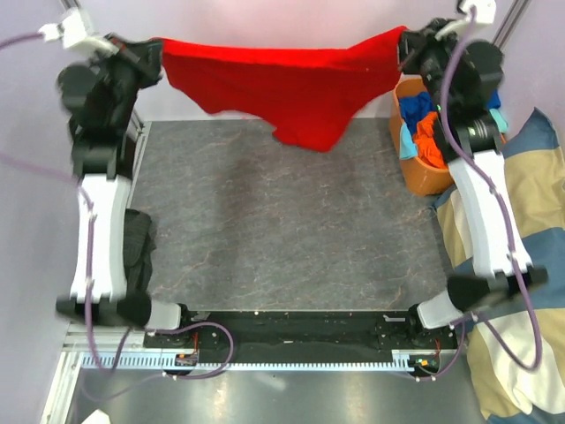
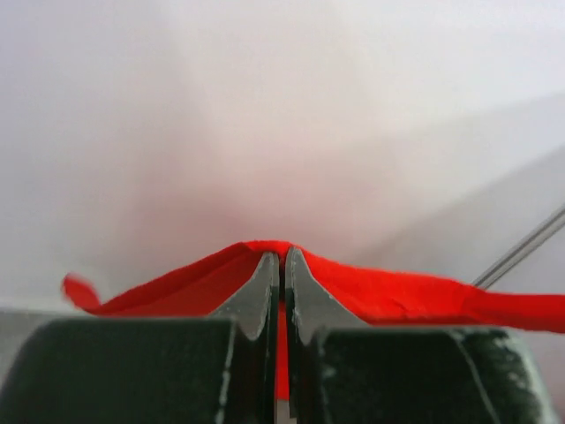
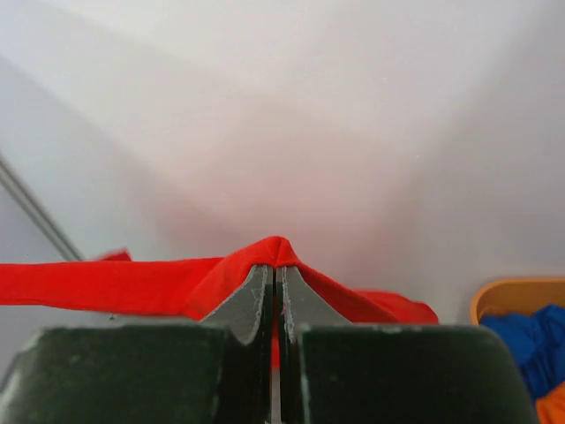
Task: Fold and stack the t-shirts
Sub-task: Flatten out the tshirt
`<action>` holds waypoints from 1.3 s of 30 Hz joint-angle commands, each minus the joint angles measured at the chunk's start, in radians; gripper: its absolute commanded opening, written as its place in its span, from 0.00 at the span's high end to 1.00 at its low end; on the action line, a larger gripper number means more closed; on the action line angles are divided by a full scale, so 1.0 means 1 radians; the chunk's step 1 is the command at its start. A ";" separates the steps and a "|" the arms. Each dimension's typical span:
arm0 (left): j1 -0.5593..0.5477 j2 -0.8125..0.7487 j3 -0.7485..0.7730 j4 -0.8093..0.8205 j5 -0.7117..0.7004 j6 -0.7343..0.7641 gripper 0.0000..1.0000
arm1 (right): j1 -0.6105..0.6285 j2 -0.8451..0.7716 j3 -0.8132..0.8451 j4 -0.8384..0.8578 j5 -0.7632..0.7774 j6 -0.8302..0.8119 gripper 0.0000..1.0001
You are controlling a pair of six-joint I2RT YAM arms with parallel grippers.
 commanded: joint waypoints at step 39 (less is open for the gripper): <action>0.002 -0.817 -1.481 -0.185 -0.315 -0.251 0.98 | 0.106 -0.846 -1.409 -0.263 0.019 0.228 1.00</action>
